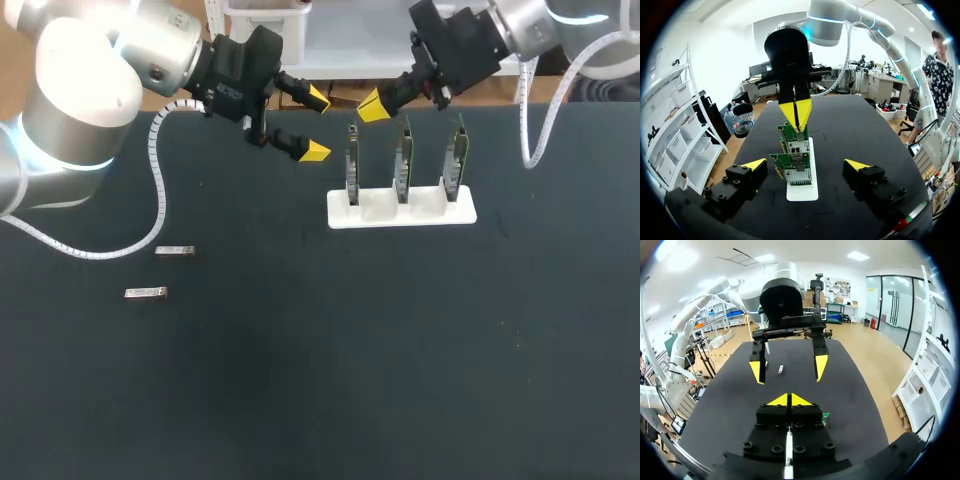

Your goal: Pick up the optical module with the left hand, and insert it into the network port with the right hand.

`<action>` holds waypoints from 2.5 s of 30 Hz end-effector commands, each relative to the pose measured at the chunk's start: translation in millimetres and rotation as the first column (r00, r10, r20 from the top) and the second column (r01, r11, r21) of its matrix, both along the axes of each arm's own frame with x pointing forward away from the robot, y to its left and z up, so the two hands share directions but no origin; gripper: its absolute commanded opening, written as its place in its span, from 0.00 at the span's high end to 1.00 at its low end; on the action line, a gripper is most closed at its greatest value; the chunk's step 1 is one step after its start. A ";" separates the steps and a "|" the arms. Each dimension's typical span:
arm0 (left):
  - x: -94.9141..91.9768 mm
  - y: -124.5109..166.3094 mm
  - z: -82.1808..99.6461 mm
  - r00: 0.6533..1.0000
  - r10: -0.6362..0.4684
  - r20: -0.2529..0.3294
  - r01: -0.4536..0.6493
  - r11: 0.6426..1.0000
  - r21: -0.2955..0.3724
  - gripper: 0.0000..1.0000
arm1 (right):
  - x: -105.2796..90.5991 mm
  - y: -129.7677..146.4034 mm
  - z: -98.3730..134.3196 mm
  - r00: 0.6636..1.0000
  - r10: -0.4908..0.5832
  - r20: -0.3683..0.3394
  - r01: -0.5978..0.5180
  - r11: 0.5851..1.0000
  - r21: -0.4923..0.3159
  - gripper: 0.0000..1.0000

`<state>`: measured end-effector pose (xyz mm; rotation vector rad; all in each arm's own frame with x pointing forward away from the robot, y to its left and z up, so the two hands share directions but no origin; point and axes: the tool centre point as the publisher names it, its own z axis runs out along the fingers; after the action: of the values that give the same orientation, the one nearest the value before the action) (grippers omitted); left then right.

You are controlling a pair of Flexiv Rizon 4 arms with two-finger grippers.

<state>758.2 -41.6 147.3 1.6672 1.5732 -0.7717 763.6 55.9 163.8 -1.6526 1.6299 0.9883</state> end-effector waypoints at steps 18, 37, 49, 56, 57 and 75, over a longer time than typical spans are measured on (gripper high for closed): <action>0.8 -0.3 0.8 1.000 -0.001 -0.003 0.001 1.000 0.005 0.00 | 9.2 14.6 -9.6 0.998 0.050 -0.033 -0.051 0.998 -0.023 1.00; 0.8 -0.3 0.8 1.000 -0.001 -0.003 0.001 1.000 0.005 0.00 | 7.7 14.7 -16.1 0.997 0.046 -0.054 -0.048 0.998 -0.028 1.00; 0.8 -0.3 0.8 1.000 -0.001 -0.003 0.001 1.000 0.005 0.00 | 6.5 13.9 -21.1 0.997 0.039 -0.065 -0.040 0.999 -0.027 1.00; 0.8 -0.3 0.8 1.000 -0.001 -0.003 0.001 1.000 0.005 0.00 | 7.8 13.5 -23.3 0.997 0.035 -0.069 -0.037 0.999 -0.027 1.00; 0.8 -0.3 0.8 1.000 -0.001 -0.003 0.001 1.000 0.005 0.00 | 8.1 13.1 -24.1 0.997 0.034 -0.070 -0.036 0.999 -0.027 1.00; 0.8 -0.3 0.8 1.000 -0.001 -0.003 0.001 1.000 0.005 0.00 | 6.8 12.0 -11.8 0.999 0.031 -0.042 -0.030 0.999 0.016 1.00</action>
<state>758.2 -41.6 147.4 1.6672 1.5732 -0.7717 774.6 71.0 147.9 -1.6674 1.6362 1.0622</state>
